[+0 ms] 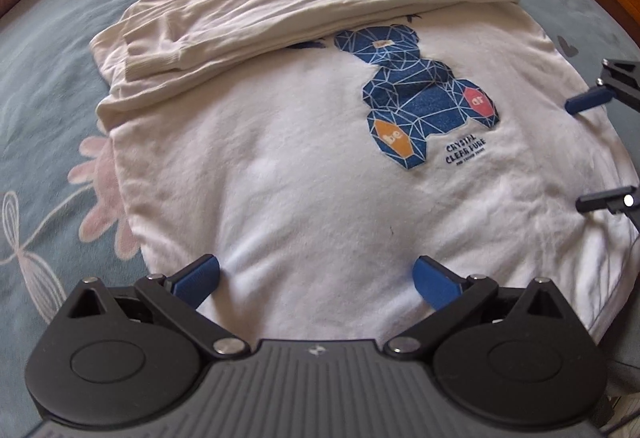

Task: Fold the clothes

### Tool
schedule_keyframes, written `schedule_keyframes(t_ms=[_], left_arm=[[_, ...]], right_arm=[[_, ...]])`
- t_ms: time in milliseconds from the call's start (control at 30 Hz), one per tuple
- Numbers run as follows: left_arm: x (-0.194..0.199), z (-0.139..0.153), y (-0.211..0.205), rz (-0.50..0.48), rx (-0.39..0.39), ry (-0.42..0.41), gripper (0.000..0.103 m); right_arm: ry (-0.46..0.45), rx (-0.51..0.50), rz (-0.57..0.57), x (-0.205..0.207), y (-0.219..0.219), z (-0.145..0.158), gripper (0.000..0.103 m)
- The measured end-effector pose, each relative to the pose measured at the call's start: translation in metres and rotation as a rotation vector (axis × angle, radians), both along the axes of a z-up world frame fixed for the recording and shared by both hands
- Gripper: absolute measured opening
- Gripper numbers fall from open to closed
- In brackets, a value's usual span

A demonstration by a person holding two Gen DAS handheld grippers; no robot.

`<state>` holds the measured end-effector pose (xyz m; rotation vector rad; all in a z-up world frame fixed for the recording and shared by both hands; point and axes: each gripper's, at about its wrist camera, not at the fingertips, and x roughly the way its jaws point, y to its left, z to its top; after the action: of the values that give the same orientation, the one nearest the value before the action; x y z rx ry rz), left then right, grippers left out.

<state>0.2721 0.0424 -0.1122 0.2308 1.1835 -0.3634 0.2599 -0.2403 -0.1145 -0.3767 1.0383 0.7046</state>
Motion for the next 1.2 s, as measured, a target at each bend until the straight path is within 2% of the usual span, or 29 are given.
schedule_keyframes(t_ms=[133,233,300,400,933,1200], left_arm=[[-0.012,0.013,-0.007,-0.042,-0.049,-0.02,0.101],[-0.021,-0.001,-0.017,-0.112,-0.064,0.014,0.101],[-0.031,-0.009,-0.02,-0.156,-0.016,-0.017,0.101],[-0.041,-0.011,-0.016,-0.203,-0.021,-0.059,0.102],[-0.046,-0.013,-0.013,-0.188,-0.044,-0.116,0.102],[-0.062,-0.015,-0.011,-0.082,-0.071,-0.21,0.102]], right_arm=[[-0.011,0.025,-0.04,-0.006,-0.007,0.008,0.103],[-0.034,0.09,-0.047,-0.01,0.0,0.014,0.103],[-0.032,0.054,-0.022,-0.014,0.012,0.005,0.103],[-0.084,0.025,-0.015,-0.026,0.016,-0.002,0.103],[-0.136,0.054,-0.088,-0.036,0.015,-0.005,0.103],[-0.177,0.08,-0.151,-0.044,0.014,-0.007,0.103]])
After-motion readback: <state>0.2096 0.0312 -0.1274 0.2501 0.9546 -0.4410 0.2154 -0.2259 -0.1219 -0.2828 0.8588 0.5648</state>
